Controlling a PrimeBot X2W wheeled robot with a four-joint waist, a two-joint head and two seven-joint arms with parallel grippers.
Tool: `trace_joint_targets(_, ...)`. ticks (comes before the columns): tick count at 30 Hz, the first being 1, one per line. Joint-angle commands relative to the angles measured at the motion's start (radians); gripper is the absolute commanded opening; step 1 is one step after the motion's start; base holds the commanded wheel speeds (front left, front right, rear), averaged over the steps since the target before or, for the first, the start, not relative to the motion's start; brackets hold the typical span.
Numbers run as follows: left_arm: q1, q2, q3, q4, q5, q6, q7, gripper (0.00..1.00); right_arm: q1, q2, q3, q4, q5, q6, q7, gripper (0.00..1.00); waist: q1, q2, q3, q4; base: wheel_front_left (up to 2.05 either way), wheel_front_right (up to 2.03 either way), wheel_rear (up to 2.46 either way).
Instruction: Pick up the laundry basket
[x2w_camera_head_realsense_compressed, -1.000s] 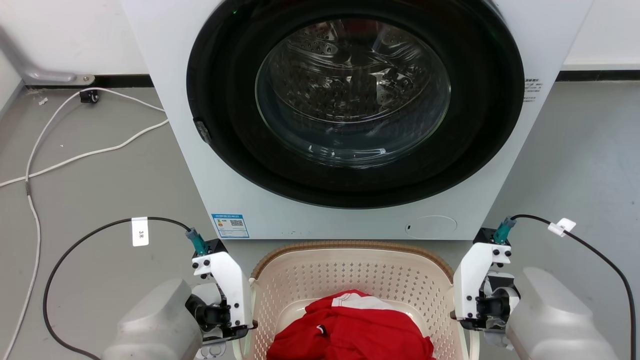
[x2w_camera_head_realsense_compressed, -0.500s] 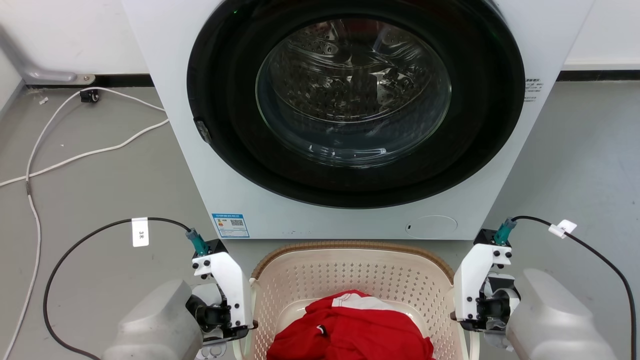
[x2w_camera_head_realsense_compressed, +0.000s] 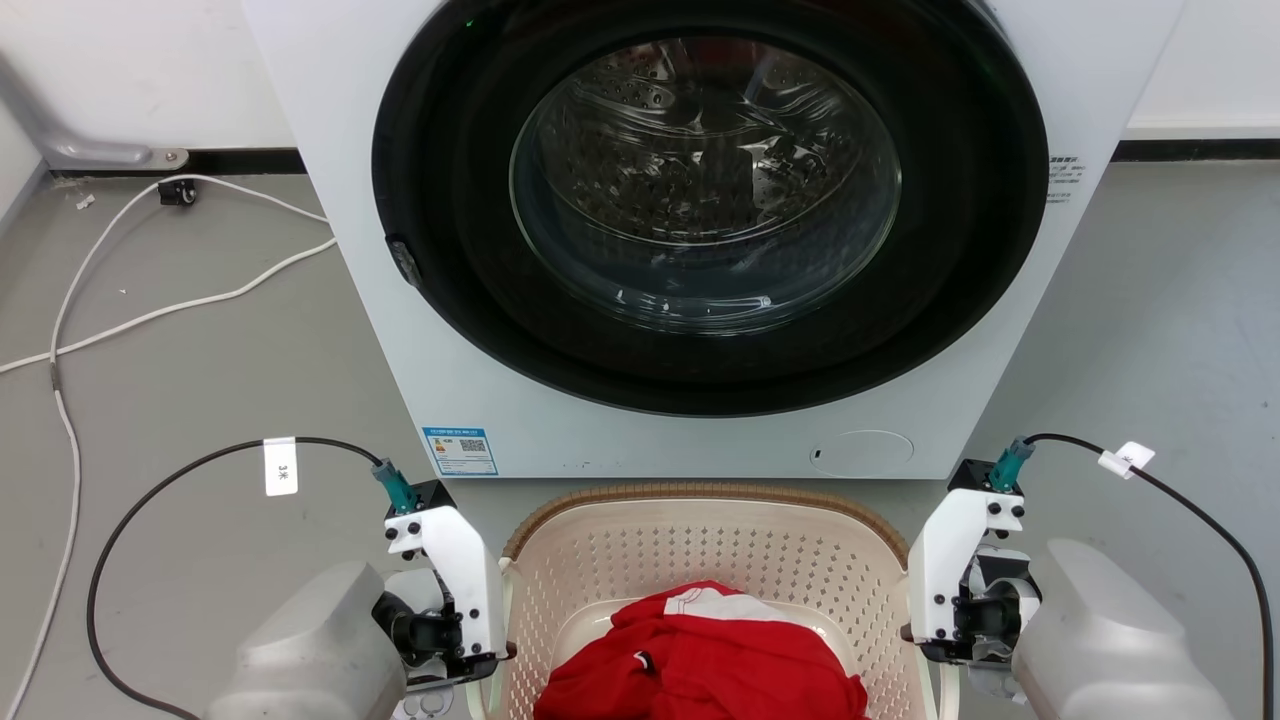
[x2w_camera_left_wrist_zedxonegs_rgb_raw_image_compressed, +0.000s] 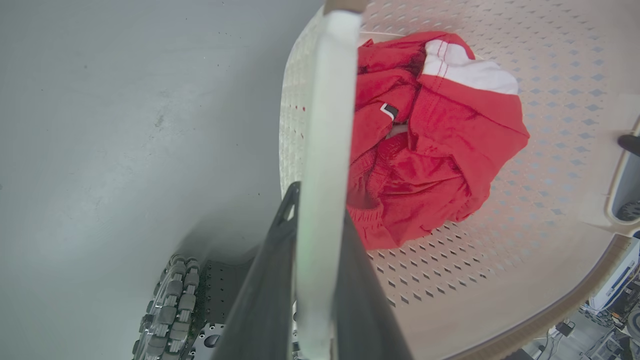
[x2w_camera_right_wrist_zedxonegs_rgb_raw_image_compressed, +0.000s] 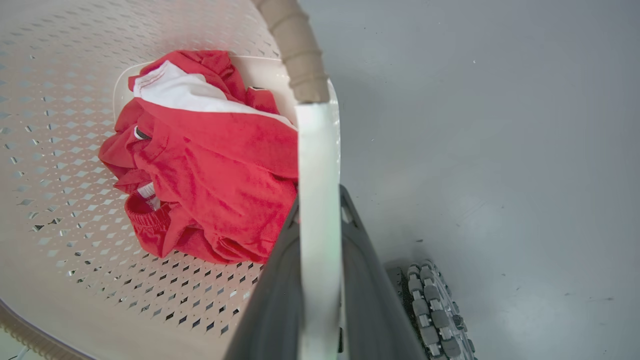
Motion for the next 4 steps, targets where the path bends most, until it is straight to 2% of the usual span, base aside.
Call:
trace_joint_targets(1, 0.004, -0.007, 0.004, -0.004, -0.012, 0.0, -0.005, 0.0, 0.012, 0.01, -0.004, -0.001, -0.001, 0.003, -0.004, 0.0, 0.0, 0.0, 0.0, 0.001, 0.0, 0.0, 0.0)
trace_joint_targets(4, 0.004, -0.007, 0.003, -0.006, -0.011, 0.0, -0.008, 0.0, 0.012, 0.01, -0.006, -0.001, -0.003, 0.003, -0.003, 0.0, 0.0, 0.0, 0.001, 0.002, 0.0, 0.0, 0.0)
